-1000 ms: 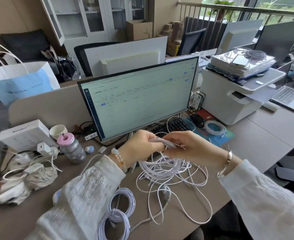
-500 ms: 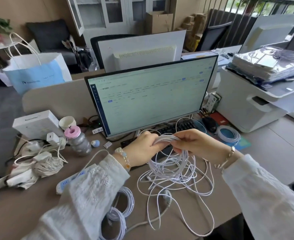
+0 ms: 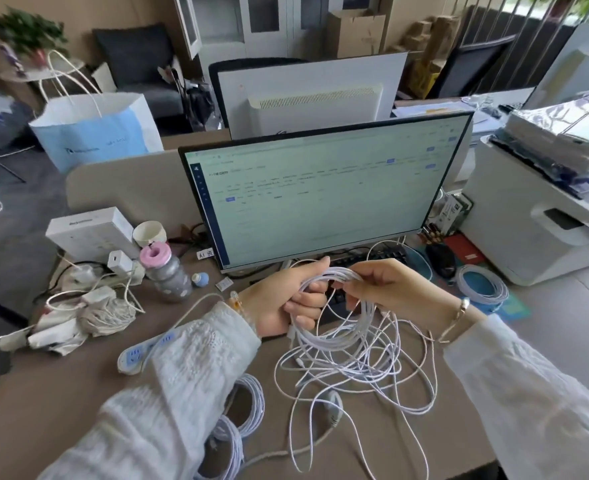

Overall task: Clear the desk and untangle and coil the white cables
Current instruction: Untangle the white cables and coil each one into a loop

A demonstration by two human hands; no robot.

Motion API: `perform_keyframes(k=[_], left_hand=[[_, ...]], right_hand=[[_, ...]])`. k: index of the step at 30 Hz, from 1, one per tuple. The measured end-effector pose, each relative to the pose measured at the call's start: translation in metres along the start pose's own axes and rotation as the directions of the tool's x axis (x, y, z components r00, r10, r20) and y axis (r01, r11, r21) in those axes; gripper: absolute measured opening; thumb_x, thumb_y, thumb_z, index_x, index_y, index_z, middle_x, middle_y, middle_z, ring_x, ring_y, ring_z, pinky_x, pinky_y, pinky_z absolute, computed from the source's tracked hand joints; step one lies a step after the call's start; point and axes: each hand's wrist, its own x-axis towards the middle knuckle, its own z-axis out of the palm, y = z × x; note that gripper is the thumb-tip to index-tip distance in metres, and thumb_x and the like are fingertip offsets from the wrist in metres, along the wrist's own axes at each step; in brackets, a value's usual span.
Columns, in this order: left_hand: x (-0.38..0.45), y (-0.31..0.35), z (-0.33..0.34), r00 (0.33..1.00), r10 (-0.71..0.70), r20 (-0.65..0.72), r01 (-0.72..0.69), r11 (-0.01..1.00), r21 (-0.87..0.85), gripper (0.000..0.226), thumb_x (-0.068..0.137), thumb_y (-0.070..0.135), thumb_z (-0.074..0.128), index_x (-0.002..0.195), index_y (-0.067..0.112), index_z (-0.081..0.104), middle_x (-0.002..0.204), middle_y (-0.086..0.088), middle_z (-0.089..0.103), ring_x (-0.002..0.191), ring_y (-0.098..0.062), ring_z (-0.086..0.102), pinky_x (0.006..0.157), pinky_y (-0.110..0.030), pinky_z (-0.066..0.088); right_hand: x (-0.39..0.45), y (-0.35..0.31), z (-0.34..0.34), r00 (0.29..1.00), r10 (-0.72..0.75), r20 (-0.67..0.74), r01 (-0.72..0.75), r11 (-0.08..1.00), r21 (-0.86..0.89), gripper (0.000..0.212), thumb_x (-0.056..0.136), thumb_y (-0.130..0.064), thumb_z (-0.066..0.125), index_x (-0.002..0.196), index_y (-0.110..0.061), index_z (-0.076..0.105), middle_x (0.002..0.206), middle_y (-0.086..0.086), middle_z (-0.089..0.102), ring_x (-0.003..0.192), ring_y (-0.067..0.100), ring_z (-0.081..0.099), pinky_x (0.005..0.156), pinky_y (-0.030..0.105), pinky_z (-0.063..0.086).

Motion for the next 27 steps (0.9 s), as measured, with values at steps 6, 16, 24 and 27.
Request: perform_keyframes(k=[6,16,24,27], left_hand=[[0.000,0.001,-0.003,0.993,0.044,-0.107,-0.046,0.999,-0.013,0.043,0.089,0.050,0.049,0.062,0.019,0.037,0.042,0.009,0.021,0.029,-0.002,0.017,0.033,-0.016,0.014],[0.005,-0.001,0.003,0.992,-0.032,-0.121,0.030,0.999,-0.017,0.040,0.085,0.051,0.050,0.065,0.019,0.037,0.042,0.009,0.023,0.029,-0.001,0.019,0.030,-0.014,0.016],[0.018,-0.001,0.003,0.990,-0.008,-0.143,0.005,1.000,-0.020,0.042,0.084,0.052,0.052,0.064,0.018,0.036,0.042,0.009,0.022,0.029,-0.001,0.018,0.031,-0.015,0.015],[0.024,-0.001,0.004,0.987,-0.008,-0.162,0.006,1.000,-0.014,0.045,0.093,0.051,0.046,0.063,0.019,0.036,0.043,0.009,0.021,0.029,-0.002,0.018,0.032,-0.015,0.013]], right_hand=[[0.019,0.004,-0.005,0.971,0.205,0.123,-0.235,0.917,0.323,0.054,0.092,-0.048,0.050,0.097,0.003,0.065,0.060,0.006,0.046,0.049,0.012,0.025,0.045,0.023,0.016],[0.041,0.014,-0.018,0.964,0.266,-0.021,-0.243,0.909,0.337,0.026,0.099,-0.021,0.050,0.078,-0.008,0.057,0.055,-0.009,0.049,0.044,0.004,0.026,0.036,0.013,0.018],[0.034,0.024,-0.033,0.948,0.304,-0.090,-0.235,0.866,0.442,0.028,0.101,-0.020,0.046,0.075,-0.010,0.050,0.057,-0.007,0.040,0.044,0.005,0.022,0.035,0.014,0.014],[0.026,0.025,-0.031,0.938,0.332,-0.099,-0.269,0.877,0.397,0.028,0.099,-0.030,0.049,0.081,-0.009,0.055,0.069,0.003,0.051,0.050,0.012,0.039,0.039,0.018,0.026]])
